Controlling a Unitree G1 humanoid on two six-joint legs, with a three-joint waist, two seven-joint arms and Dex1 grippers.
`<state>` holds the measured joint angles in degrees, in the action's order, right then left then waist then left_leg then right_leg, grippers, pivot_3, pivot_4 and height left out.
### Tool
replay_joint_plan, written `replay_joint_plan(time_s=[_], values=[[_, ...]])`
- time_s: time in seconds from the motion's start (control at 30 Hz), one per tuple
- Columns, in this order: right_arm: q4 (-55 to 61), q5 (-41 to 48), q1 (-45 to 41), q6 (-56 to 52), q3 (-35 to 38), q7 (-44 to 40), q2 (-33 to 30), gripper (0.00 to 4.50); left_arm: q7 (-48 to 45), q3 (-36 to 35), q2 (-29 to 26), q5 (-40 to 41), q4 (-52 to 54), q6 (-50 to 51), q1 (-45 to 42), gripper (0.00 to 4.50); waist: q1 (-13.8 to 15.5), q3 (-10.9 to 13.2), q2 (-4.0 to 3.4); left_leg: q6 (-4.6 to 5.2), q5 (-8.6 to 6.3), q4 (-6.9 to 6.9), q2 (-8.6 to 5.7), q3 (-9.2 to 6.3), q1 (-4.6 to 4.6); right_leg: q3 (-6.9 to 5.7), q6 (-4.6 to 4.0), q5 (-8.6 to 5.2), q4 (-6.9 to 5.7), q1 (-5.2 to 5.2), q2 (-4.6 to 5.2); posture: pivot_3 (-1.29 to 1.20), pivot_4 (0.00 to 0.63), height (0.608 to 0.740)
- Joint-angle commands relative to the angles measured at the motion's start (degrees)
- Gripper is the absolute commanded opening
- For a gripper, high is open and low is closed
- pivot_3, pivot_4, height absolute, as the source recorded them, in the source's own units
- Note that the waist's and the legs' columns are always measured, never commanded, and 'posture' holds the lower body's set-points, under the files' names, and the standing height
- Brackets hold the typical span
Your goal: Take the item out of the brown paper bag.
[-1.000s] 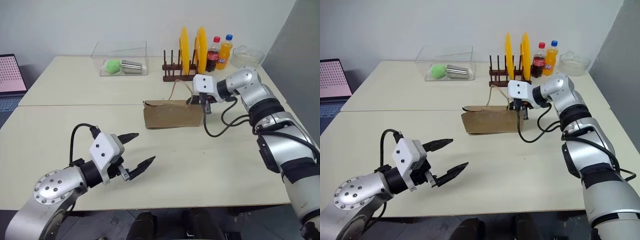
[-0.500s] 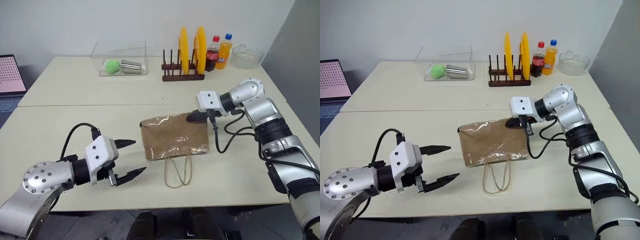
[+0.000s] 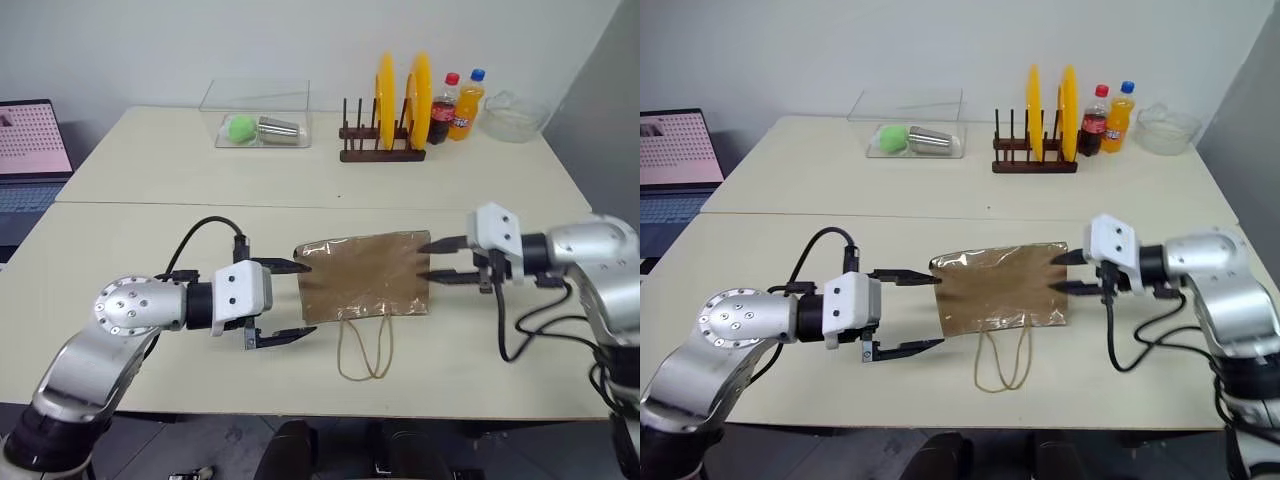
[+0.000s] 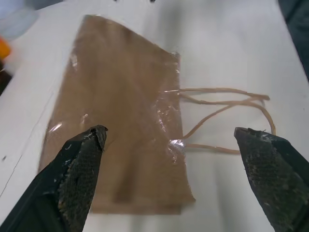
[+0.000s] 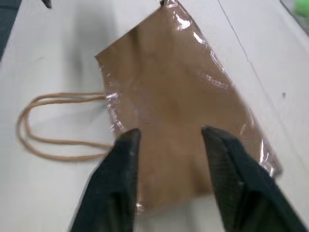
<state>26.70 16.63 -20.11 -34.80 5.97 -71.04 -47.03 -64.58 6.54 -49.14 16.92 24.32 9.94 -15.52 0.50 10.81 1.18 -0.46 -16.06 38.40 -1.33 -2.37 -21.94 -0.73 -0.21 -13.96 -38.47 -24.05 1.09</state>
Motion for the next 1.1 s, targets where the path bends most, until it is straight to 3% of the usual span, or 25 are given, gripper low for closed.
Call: replay_joint_plan(time_s=[0.03,0.1,0.37,0.7,1.1], values=[[13.45,5.44,8.27,-6.26,6.57,5.32,0.14,3.6,-6.48,4.72,1.23,-2.62,-5.07,-8.89,-3.57,4.5,0.0,-0.01,0.01,0.0,0.0,-0.03,0.0,-0.01,0.01,-0.01,0.02,-0.01,0.0,0.01,-0.02,0.0,0.15,0.74],[18.54,6.4,13.52,-6.88,7.84,8.15,0.64,4.31,-8.81,7.04,3.01,-3.88,-9.38,-12.58,-6.59,4.5,-0.29,-0.01,0.01,0.0,0.0,-0.08,0.02,0.03,0.05,0.0,0.03,-0.02,-0.01,0.01,-0.05,0.0,0.15,0.74],[29.28,6.81,26.2,-9.24,5.73,19.42,2.27,4.31,-13.41,12.12,7.98,-8.28,-20.14,-23.86,-12.57,4.5,-0.56,-0.02,0.06,0.0,0.01,-0.05,0.01,0.03,0.04,0.0,0.09,-0.02,0.02,0.03,-0.05,0.0,0.15,0.74],[33.28,6.81,30.78,-9.63,-7.87,32.93,6.64,4.31,-12.42,13.66,9.45,-12.58,-24.56,-31.58,-11.47,4.5,-0.63,-0.07,0.15,0.0,0.01,-0.06,-0.01,-0.02,0.04,-0.02,0.13,-0.02,0.1,0.07,-0.05,0.0,0.15,0.74],[33.3,7.99,41.1,-5.5,-5.42,37.81,3.93,4.31,-10.02,18.9,19.21,-14.96,-28.84,-33.27,-13.32,4.5,-0.45,-0.09,0.17,0.03,-0.01,-0.06,-0.04,-0.29,0.11,-0.23,0.25,0.05,0.54,0.46,-0.05,0.0,0.15,0.74]])
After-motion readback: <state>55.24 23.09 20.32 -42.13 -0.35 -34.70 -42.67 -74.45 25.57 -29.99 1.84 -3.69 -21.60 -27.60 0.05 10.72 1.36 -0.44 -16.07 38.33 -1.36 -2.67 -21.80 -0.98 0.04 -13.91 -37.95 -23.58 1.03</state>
